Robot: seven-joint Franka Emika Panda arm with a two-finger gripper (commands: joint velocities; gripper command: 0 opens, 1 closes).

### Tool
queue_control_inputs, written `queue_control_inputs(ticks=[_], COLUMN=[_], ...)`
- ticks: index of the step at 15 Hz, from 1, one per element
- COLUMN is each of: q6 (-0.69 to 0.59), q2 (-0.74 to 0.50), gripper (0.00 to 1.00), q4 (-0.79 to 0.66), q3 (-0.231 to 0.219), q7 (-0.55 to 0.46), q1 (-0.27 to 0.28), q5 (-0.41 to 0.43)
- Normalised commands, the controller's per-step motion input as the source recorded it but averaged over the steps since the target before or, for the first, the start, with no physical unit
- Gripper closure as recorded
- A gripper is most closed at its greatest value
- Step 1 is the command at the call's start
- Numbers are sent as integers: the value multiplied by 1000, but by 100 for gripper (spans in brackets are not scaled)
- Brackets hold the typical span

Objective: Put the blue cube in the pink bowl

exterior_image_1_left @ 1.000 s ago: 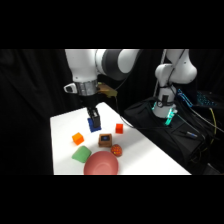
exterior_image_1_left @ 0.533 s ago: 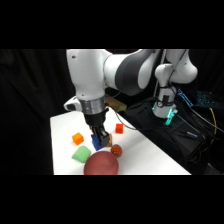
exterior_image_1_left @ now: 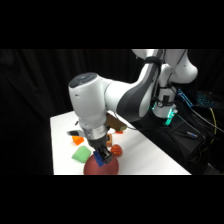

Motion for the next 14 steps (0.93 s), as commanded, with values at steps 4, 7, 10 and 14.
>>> queue_control_inputs(ticks=[4, 7, 10, 14], q6=[13, 2, 7, -70], q2=[280, 185, 99, -85], gripper=[78, 28, 6, 0], q4=[293, 265, 211, 82], q3=[103, 68, -37, -66], q7=[-209, -148, -3, 78], q1=[-91, -51, 29, 68], q5=[91, 34, -83, -117])
